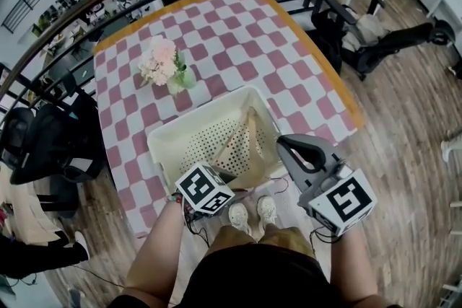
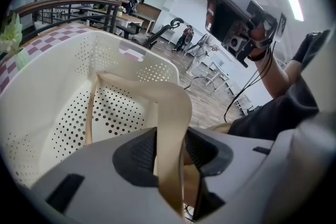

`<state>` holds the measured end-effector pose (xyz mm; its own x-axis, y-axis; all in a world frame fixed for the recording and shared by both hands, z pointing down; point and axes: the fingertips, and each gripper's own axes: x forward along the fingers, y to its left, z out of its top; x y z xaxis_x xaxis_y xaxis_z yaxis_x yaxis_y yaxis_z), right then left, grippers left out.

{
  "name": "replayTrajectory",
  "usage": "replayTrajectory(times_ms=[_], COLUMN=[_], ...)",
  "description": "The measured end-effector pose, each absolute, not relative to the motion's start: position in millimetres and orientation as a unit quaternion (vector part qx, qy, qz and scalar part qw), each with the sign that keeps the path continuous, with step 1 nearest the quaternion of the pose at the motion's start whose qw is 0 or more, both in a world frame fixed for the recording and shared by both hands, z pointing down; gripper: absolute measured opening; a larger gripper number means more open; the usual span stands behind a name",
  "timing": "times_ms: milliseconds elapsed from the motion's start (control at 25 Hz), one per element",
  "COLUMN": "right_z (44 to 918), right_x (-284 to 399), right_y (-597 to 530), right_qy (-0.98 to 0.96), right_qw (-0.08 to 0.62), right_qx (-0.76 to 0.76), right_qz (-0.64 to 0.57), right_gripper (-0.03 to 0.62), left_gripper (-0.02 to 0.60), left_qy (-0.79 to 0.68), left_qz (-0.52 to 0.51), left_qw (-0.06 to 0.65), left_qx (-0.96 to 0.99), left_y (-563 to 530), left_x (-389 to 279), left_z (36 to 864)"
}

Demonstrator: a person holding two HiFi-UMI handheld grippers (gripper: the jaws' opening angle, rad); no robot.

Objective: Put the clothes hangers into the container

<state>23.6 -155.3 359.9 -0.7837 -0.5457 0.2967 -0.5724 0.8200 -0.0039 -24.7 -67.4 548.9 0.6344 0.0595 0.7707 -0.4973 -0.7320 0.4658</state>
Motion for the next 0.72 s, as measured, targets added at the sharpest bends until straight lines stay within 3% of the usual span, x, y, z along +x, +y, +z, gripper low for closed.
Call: replayTrajectory(times_ms=[320,720], right_z=[357,356], right_x=[18,13], right_y=[-158,-154], right_qy=[-0.943,-0.945], right_qw=[0.145,0.153], right_qx=[0.297,0.287], right_qz=[0.046,0.04], right_gripper=[0.034,0.035], left_gripper=[0.215,0.215], left_qy=[-0.144,-0.153], left_qz=[0.387,0.381], left_qw=[0.344,0.342], left_qx=[0.843,0.845], left_y=[-75,-73], left_x=[-26,-29], left_z=[543,538])
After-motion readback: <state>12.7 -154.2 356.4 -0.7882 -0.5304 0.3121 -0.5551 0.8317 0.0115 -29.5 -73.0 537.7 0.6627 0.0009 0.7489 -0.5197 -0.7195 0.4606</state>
